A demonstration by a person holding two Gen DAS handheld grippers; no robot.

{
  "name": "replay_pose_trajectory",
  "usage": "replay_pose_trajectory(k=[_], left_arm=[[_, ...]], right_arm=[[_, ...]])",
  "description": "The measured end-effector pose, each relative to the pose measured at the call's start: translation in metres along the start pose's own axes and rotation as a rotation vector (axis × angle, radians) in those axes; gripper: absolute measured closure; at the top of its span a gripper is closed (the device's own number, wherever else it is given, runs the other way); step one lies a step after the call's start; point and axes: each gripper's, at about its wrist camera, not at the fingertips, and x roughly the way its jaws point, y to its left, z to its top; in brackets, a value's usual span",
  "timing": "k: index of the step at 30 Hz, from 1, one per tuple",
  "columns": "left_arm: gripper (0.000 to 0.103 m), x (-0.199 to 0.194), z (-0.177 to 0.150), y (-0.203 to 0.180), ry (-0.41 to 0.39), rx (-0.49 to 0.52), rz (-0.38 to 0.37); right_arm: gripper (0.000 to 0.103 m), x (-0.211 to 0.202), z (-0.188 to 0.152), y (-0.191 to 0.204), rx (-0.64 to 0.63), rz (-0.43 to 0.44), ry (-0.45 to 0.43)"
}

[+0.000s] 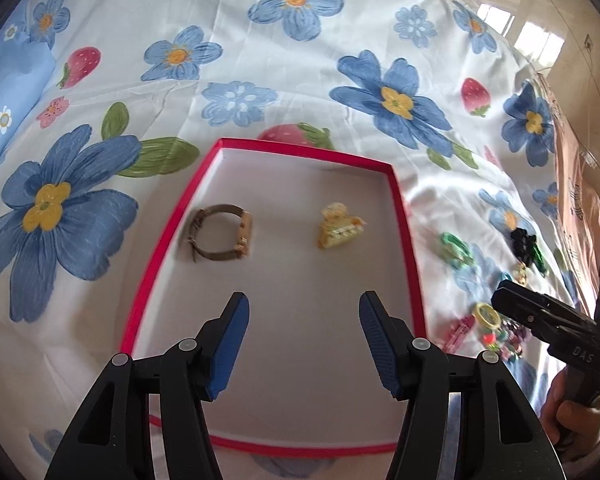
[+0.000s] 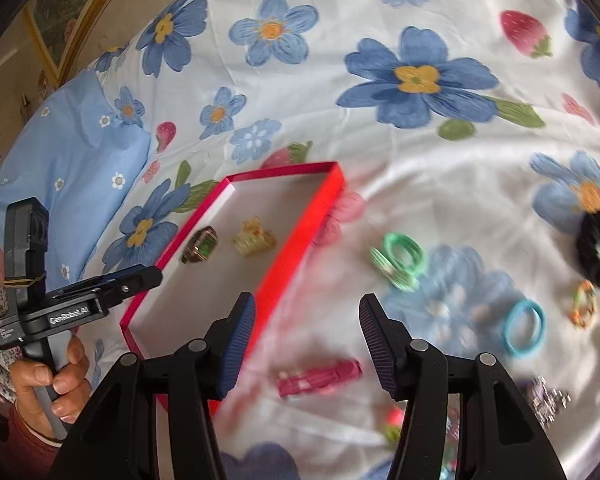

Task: Organize jewelry
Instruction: 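Grasp the pink hair clip with the left gripper while the right gripper grasps the blue ring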

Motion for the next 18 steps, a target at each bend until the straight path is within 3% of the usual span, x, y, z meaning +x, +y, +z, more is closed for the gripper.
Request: replay_pose_trajectory(k=[11, 18], left_arm=[[0.046, -0.010, -0.020, -0.054, 0.042, 0.121, -0.074], [0.046, 0.004, -0.023, -0.092, 0.084, 0.251, -0.096]], right_arm=[[0.047, -0.046, -0.043, -0.040, 0.071, -0.094, -0.028], [0.047, -0.065, -0.056, -0.068, 0.109, -0.155, -0.039]])
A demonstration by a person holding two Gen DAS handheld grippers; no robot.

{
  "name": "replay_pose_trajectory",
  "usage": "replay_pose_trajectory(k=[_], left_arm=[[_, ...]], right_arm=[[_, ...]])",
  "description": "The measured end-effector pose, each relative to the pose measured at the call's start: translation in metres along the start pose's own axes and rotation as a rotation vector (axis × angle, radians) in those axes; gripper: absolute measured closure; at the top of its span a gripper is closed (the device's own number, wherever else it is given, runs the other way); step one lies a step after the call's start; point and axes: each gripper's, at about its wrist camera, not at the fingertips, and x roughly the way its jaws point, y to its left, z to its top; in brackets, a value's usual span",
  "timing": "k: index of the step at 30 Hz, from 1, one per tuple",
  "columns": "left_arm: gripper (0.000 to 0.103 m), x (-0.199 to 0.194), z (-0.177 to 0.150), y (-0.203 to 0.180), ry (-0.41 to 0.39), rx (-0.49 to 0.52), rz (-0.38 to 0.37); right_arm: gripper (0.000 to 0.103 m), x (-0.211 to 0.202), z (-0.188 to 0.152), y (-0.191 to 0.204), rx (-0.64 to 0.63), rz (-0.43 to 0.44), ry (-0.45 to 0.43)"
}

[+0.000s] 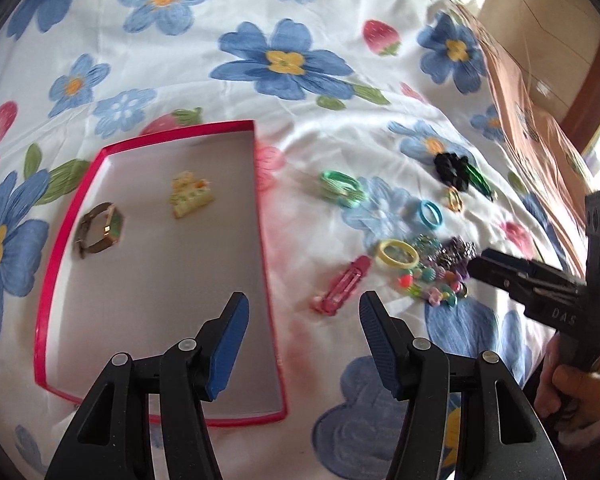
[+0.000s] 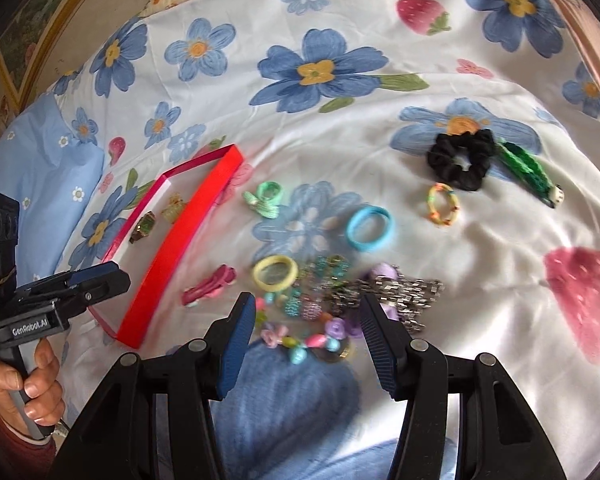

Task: Organize jewelry
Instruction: 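Grasp the pink hair clip with the left gripper while the right gripper grasps the blue ring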

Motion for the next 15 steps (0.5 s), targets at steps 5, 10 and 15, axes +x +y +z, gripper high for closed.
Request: replay_pose_trajectory(k=[5, 10, 15], left_arm=[[0.046, 0.021, 0.008, -0.020, 0.047, 0.099, -0.009], [0.046, 0.045, 0.015, -0.032, 0.089, 0.172, 0.010], [0.046, 0.066, 0.021, -0.038, 0.129, 0.216, 0.012]], right_arm=[[0.047, -0.006, 0.005, -0.016, 0.020, -0.025, -0.018], [0.047, -0.009, 0.012, -0.027, 0.025, -0.051, -0.031], [0.048, -0.001, 0.024, -0.040, 0.032, -0.084, -0.024]])
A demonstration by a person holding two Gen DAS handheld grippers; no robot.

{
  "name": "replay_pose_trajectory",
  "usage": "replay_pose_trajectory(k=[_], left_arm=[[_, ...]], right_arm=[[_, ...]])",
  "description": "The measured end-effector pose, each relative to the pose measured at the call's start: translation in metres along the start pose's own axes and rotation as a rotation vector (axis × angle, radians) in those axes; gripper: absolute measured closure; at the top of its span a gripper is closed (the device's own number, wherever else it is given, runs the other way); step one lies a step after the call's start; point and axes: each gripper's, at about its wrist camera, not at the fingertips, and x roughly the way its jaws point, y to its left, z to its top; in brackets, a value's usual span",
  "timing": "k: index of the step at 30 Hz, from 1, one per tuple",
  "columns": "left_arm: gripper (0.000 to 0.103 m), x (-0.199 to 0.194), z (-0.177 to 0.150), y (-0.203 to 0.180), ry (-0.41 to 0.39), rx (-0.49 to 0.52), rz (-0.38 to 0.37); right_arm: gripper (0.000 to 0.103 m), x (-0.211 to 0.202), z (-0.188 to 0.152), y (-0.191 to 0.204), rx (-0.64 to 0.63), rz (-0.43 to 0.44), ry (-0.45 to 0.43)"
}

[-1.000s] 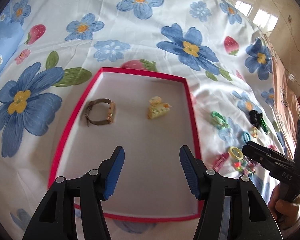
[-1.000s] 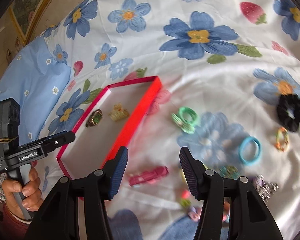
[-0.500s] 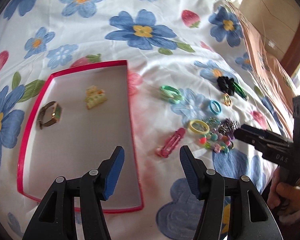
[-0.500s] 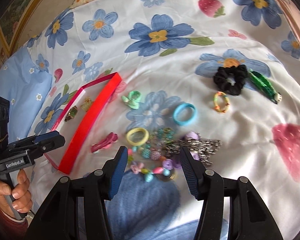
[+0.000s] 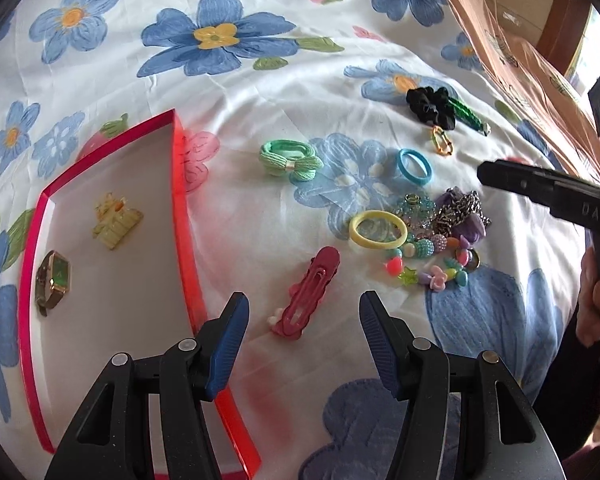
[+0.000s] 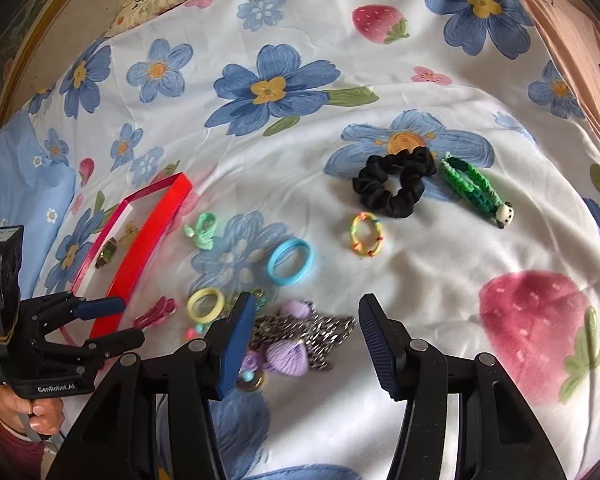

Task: Organize jewelry
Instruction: 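Grasp the pink hair clip with the left gripper while the right gripper grasps the blue ring, then lower the pink clip and blue ring into the red box and release both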

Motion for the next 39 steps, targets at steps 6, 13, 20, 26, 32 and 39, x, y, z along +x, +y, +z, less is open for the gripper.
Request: replay_pose_trajectory(k=[6, 13, 20, 26, 32, 39], left_arm=[[0.047, 0.019, 0.005, -0.003, 0.031, 0.013, -0.001], [0.084, 0.031, 0.008, -0.008, 0.034, 0.030, 0.006], [0.084, 0.016, 0.005, -0.004, -0.013, 0.005, -0.026], [0.084, -0.014, -0.002, 0.007, -0.082, -0.071, -0.065], [0.084, -0.044, -0.019, 0.027, -0.139, -0.159, -0.070], [0.084, -0.071, -0.043, 0.052, -0.174, -0.239, -0.045]], right_arm=[[0.052, 0.024, 0.007, 0.013, -0.050, 0.015, 0.041], [0.078, 0.061, 0.012, 0.019, -0.074, -0.015, 0.098], [0.099, 0.049, 0.013, 0.021, -0.074, -0.001, 0.064], [0.099, 0.023, 0.014, 0.031, -0.071, 0.043, 0.017], [0.099, 0.008, 0.016, 0.052, -0.089, 0.097, -0.003], [0.099, 0.008, 0.011, 0.088, -0.139, 0.153, 0.003]])
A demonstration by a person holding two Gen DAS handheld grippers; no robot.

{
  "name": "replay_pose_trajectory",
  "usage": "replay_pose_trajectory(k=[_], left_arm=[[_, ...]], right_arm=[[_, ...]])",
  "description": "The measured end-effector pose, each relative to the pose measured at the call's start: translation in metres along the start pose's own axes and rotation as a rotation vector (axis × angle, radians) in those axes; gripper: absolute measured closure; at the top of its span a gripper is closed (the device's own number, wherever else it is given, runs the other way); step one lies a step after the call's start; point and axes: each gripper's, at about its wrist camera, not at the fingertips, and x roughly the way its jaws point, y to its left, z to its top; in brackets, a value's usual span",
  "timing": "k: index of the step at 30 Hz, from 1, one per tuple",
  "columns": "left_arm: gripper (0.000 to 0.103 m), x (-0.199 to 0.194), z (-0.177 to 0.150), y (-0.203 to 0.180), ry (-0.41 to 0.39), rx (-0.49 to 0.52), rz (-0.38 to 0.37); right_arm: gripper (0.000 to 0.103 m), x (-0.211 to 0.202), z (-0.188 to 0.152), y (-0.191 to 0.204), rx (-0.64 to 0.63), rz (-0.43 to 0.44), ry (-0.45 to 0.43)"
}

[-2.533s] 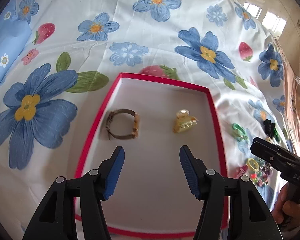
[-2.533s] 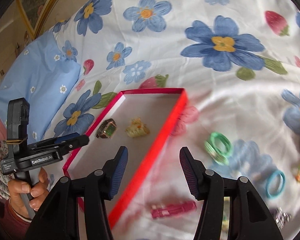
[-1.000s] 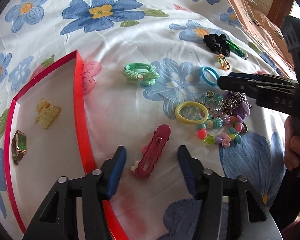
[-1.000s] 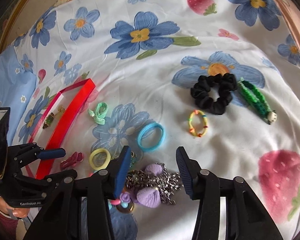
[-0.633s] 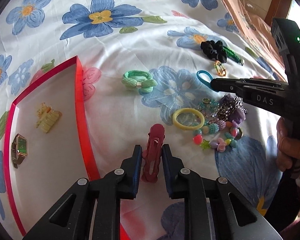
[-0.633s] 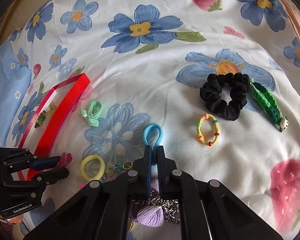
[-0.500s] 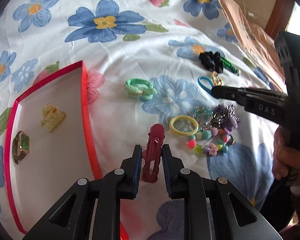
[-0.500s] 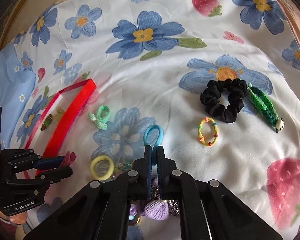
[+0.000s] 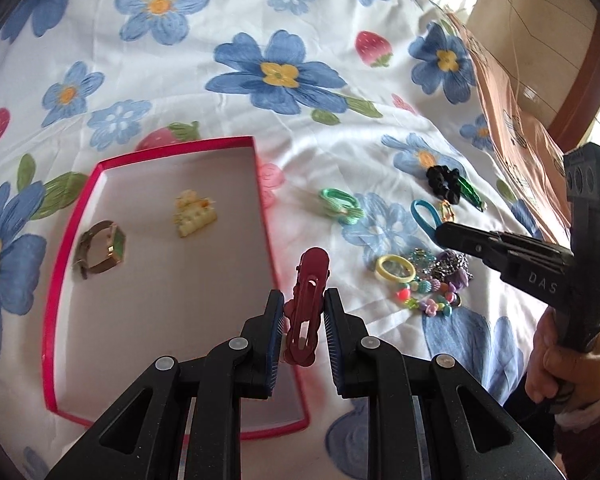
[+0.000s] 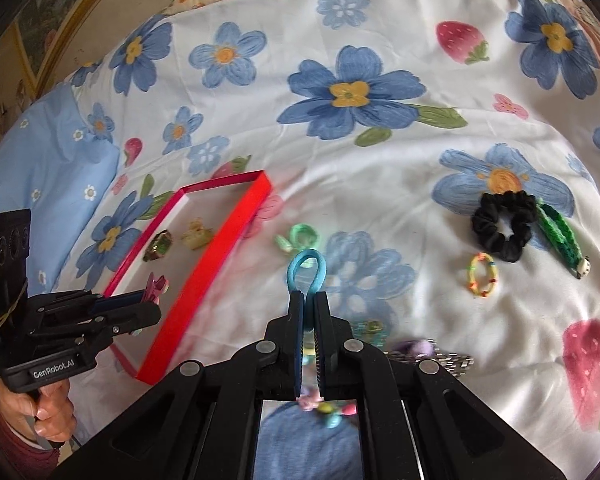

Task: Organize jewelry
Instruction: 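Lower the pink clip and blue ring into the red box and release both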

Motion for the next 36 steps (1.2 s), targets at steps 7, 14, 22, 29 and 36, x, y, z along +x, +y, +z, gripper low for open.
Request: replay_pose_trajectory(k=[7, 14, 22, 29, 36], left_arm=[[0.084, -0.020, -0.009, 0.029, -0.025, -0.069, 0.035], [0.084, -0.030, -0.016, 0.059, -0.033, -0.135, 0.079], [0.084, -0.021, -0.011, 0.091, -0.011, -0.190, 0.129], [0.084, 0.008, -0.001, 0.112, 0.034, -0.201, 0.168], [0.084, 0.036, 0.008, 0.125, 0.073, -0.192, 0.204]], right_arm=[[0.099, 0.011, 0.002, 0.037, -0.054, 0.057, 0.018], [0.099, 0.026, 0.010, 0.072, -0.101, 0.109, 0.033], [0.099, 0.051, 0.021, 0.106, -0.144, 0.162, 0.060], [0.099, 0.088, 0.028, 0.127, -0.185, 0.169, 0.111], [0.099, 0.130, 0.026, 0.130, -0.209, 0.126, 0.194]])
